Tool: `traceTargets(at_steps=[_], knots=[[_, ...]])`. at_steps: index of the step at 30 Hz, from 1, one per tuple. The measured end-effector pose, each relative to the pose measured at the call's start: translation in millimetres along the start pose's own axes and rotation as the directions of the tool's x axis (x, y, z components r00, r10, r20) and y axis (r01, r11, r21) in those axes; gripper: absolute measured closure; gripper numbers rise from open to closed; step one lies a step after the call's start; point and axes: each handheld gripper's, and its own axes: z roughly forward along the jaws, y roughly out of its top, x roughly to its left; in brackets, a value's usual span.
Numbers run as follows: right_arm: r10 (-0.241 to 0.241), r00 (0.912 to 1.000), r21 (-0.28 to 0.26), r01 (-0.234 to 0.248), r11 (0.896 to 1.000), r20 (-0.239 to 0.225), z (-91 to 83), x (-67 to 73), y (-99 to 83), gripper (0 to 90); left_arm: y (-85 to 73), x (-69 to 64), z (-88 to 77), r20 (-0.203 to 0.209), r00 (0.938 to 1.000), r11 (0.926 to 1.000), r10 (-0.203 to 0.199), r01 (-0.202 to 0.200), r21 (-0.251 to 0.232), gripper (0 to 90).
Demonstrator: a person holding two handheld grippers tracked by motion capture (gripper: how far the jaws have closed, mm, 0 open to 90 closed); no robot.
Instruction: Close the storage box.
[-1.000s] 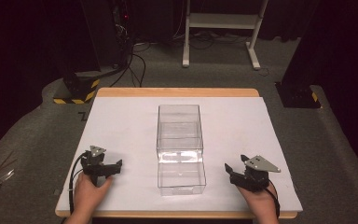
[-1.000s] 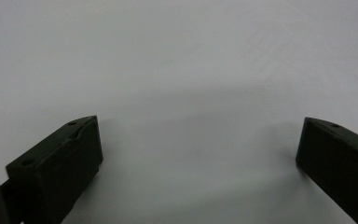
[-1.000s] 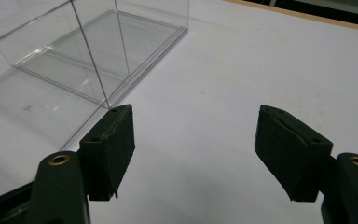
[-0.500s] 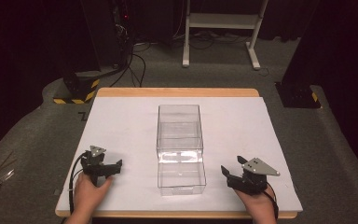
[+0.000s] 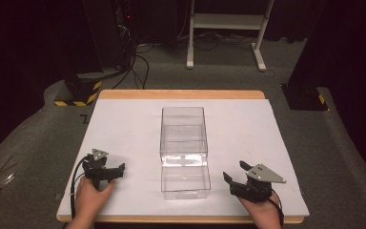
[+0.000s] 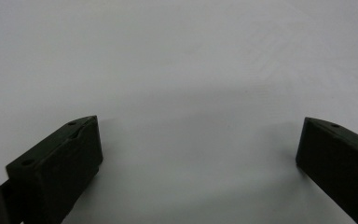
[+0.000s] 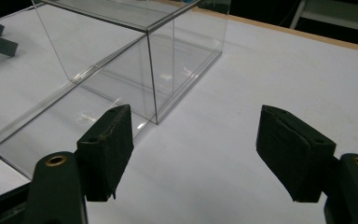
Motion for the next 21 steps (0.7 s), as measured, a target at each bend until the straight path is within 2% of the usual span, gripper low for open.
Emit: traceTargets(at_steps=[9,12,21], knots=[[-0.003,0.9995,-0.022,0.002,1.000,-0.033,-4.6,8.5,4.6,25.6,-0.1,0.0,0.1,0.000,1.0000,1.0000,0.000,0.000,-0.002,0.5],[0.009,0.9987,-0.032,-0.011,0.999,-0.051,-5.8,10.4,6.2,23.0,-0.1,0.0,0.1,0.000,1.0000,1.0000,-0.001,0.001,-0.002,0.5],[-0.001,0.9944,-0.042,-0.003,0.999,-0.106,-5.8,20.7,8.7,19.4,-0.1,0.0,0.1,0.000,1.0000,1.0000,0.000,0.000,-0.002,0.5]])
